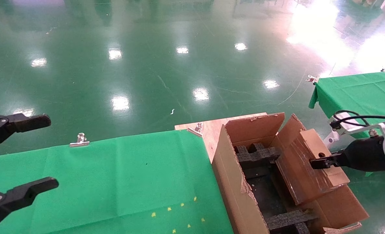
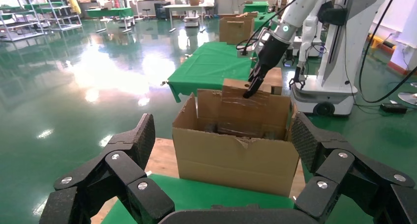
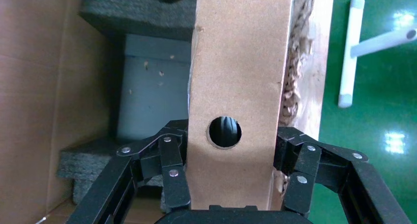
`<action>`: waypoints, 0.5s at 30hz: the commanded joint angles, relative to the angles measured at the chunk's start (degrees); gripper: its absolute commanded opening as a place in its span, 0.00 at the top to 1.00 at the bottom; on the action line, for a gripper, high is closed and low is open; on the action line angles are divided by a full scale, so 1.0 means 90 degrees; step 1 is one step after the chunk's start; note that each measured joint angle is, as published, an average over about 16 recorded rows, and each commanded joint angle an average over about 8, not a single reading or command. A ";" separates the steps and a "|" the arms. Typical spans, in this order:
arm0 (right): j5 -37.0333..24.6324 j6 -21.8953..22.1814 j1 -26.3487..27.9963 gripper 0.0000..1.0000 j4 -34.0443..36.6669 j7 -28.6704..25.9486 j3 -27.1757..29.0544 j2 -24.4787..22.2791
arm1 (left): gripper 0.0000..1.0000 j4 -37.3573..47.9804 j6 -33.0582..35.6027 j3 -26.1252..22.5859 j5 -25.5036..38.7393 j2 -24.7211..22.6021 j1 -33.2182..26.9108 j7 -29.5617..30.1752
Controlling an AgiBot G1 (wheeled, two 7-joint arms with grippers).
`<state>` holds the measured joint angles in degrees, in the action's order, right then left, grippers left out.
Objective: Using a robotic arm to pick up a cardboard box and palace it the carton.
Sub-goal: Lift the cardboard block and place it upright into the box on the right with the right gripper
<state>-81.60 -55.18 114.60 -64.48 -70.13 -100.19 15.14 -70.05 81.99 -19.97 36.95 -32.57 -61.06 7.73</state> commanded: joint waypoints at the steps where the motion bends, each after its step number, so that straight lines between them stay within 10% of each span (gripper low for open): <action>1: -0.0117 0.0083 -0.0039 1.00 -0.0127 -0.0203 -0.0046 -0.0015 | 0.00 0.0000 0.0000 0.0000 0.0000 0.0000 0.0000 0.0000; 15: -0.0065 0.0616 -0.0594 1.00 0.0205 -0.0294 -0.0260 0.0401 | 0.00 0.0000 0.0000 0.0000 0.0000 0.0000 0.0000 0.0000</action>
<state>-82.01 -49.78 109.26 -62.47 -72.59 -102.45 18.80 -70.05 81.99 -19.97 36.95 -32.57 -61.06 7.73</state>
